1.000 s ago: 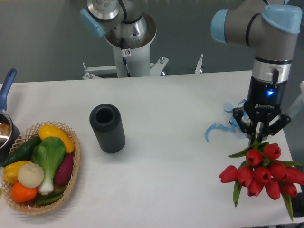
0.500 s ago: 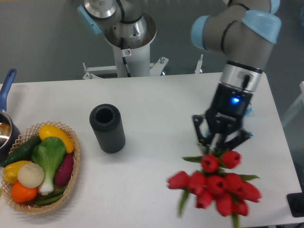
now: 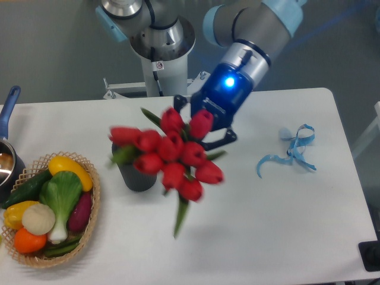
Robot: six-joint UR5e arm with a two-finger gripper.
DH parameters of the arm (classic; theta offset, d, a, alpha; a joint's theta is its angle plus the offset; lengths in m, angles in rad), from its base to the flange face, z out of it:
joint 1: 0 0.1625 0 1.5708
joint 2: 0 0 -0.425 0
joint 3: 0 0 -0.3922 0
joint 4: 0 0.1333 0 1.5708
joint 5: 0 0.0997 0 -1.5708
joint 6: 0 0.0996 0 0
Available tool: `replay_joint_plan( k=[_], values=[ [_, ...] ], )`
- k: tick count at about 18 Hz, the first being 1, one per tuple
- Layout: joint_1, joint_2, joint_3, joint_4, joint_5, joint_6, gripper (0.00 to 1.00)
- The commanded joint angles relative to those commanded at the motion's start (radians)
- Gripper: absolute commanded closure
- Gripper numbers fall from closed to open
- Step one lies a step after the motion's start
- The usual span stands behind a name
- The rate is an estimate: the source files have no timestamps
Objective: Insert the flowers into the vase
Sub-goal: 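Carry the tulips over the black vase, stems pointing down, then lower the tulip stems into the black vase opening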
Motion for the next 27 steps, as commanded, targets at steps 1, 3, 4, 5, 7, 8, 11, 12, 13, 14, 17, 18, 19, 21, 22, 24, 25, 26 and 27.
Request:
replay_joint_plan(
  k=[1,3,4,5,7,8,11,12,13,14,17,18,19,21,22,24,25,26,27],
  values=[
    [-0.005,0.015,-0.017,0.0,-0.018,0.008,1.0],
    [-0.015,0.051,-0.058,0.0,-0.023,0.009,1.0],
    [-0.015,0.078,-0.083,0.0,-0.023,0.011,1.0],
    [-0.015,0.107,-0.109,0.0,-0.023,0.014,1.0],
    [-0.014,0.14,-0.143,-0.002,-0.023,0.043,1.0],
    [-0.012,0.156,-0.167,-0.002,-0.025,0.069,1.0],
    [-0.015,0.202,-0.225,-0.002,-0.025,0.103,1.0],
    [-0.014,0.209,-0.244,-0.002,-0.025,0.126,1.0],
    [-0.014,0.212,-0.258,-0.002,-0.025,0.147,1.0],
    [-0.015,0.215,-0.264,-0.003,-0.023,0.161,1.0],
    [-0.02,0.207,-0.276,-0.005,-0.023,0.178,1.0],
    [-0.02,0.209,-0.287,-0.005,-0.023,0.19,1.0],
    [-0.02,0.21,-0.298,-0.005,-0.023,0.207,1.0],
    [-0.02,0.21,-0.319,-0.005,-0.025,0.235,1.0],
    [-0.02,0.207,-0.325,-0.005,-0.023,0.244,1.0],
    [-0.017,0.203,-0.341,-0.006,-0.023,0.275,1.0],
    [-0.015,0.2,-0.347,-0.006,-0.023,0.287,1.0],
    [-0.014,0.198,-0.359,-0.006,-0.023,0.295,1.0],
    [-0.014,0.193,-0.365,-0.008,-0.022,0.304,1.0]
  ],
)
